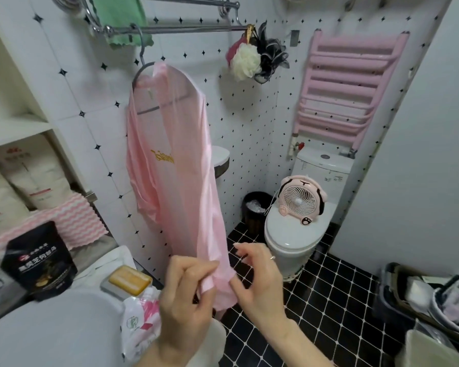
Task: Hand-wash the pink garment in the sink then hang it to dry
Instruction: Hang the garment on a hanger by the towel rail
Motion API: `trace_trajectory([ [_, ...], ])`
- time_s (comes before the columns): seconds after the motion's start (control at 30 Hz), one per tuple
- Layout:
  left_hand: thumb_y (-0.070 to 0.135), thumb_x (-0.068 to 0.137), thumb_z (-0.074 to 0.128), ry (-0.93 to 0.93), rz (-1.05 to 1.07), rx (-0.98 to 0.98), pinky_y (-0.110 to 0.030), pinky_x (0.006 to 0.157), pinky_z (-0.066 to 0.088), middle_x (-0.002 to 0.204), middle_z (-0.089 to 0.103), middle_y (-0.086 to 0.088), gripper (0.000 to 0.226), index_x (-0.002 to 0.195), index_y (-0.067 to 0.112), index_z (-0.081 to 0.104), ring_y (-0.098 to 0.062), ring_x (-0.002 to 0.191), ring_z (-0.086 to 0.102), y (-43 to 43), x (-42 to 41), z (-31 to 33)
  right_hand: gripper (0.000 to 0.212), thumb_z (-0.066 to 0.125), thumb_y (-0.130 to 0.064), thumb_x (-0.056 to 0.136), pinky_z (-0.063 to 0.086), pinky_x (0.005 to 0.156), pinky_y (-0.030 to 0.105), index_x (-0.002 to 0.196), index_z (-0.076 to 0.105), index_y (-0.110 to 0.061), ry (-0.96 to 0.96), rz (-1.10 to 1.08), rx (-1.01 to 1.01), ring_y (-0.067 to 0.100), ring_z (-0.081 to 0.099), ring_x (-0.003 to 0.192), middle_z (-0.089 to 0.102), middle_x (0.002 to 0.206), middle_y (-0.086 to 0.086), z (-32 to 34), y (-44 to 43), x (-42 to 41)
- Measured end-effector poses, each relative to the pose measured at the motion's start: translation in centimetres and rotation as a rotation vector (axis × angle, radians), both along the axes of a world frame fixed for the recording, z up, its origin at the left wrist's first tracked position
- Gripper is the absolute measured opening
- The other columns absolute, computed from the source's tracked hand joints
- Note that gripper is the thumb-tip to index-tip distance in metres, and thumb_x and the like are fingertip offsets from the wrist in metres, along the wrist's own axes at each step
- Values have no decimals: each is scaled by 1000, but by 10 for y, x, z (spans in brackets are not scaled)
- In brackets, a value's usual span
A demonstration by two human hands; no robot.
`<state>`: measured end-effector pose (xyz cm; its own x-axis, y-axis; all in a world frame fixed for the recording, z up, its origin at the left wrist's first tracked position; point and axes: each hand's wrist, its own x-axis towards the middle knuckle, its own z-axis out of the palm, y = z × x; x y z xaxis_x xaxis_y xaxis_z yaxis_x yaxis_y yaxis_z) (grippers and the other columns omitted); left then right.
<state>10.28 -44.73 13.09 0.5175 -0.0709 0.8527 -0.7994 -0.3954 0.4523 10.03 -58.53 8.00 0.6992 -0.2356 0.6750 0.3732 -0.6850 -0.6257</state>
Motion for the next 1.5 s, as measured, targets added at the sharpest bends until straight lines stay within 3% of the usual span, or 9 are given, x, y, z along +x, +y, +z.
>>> trace_trajectory([
  [0.13,12,90,48,-64,47,-83,-12,84,40,93,47,-2,13,92,10,61,-1,96,51,11,-3,5,55,72,-34,73,46,77,27,122,50,-24,263,44,-55,9,54,96,53,113,-9,-29,33,10],
  [0.27,7,88,46,-54,32,-122,-18,86,43,96,58,-11,14,88,4,60,-7,101,57,26,-3,11,25,58,-20,82,42,64,17,106,57,-28,410,-41,106,1,53,76,55,97,-17,-39,44,19],
  [0.53,1,78,38,140,210,94,-14,92,39,95,59,-13,28,84,-6,64,5,105,50,84,13,-6,18,53,-1,91,55,65,45,87,59,-17,366,27,882,24,68,62,67,73,6,-9,27,3],
  [0.7,16,78,48,190,230,149,-6,93,32,103,45,8,28,88,-4,66,9,105,44,96,16,-16,31,66,6,81,52,68,20,95,66,-21,245,105,500,11,64,81,66,90,-7,-8,19,-21],
  [0.87,11,88,54,-38,153,100,-20,85,43,83,56,-12,26,77,-10,63,-6,96,53,80,11,-13,9,63,-17,81,46,68,16,83,68,-24,300,256,206,4,61,74,65,80,-11,-14,17,-20],
  [1.0,18,91,57,-257,120,172,-34,68,47,86,63,-9,8,89,11,60,-19,83,57,61,6,-4,21,67,-11,86,48,68,27,79,67,-30,220,-1,537,11,61,73,66,78,-9,-9,3,-15],
  [1.17,23,84,62,-368,124,227,-35,60,42,100,52,1,12,96,21,66,-21,72,53,36,3,0,18,69,-11,82,46,65,25,75,70,-28,285,140,480,11,60,74,66,83,-7,-2,-7,-22],
  [1.33,12,74,66,-180,-48,295,-29,58,37,82,51,4,25,97,20,64,-16,67,46,8,-4,-6,32,66,-6,82,52,70,41,85,68,-38,510,209,328,14,60,74,66,90,-9,-9,-29,-23],
  [1.5,20,83,63,272,-381,361,-19,81,46,102,62,12,27,110,20,61,-3,93,57,-22,2,7,27,49,-11,89,48,72,36,96,69,-27,-170,-9,451,26,60,84,63,96,1,29,-26,-27],
])
